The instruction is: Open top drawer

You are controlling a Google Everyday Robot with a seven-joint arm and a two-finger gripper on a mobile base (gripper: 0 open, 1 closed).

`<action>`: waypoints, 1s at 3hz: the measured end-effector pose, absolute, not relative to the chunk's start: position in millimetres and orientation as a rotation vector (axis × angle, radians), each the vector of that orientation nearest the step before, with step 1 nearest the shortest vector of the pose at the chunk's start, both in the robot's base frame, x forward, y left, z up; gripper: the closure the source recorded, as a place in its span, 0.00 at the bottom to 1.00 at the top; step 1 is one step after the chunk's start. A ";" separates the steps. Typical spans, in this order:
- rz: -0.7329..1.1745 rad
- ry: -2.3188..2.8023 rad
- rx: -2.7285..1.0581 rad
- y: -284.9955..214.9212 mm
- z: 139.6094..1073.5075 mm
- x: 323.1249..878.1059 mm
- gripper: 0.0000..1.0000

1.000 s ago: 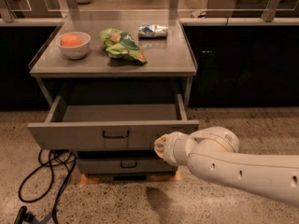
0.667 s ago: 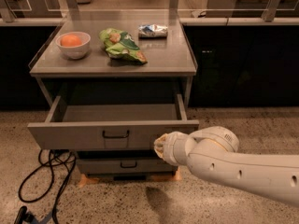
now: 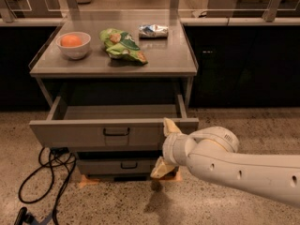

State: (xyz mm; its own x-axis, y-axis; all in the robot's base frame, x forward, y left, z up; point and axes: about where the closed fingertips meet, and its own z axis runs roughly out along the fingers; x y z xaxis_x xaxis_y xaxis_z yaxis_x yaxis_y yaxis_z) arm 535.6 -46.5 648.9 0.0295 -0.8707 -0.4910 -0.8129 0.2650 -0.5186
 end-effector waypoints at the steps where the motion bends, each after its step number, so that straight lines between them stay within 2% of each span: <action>1: -0.117 1.773 -1.540 -43.6 662.0 545.9 0.00; 3: -0.092 1.856 -1.610 -10.7 685.3 612.5 0.00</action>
Offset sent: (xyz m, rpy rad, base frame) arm 0.0958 0.0250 0.0781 -0.1153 0.0569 -0.0218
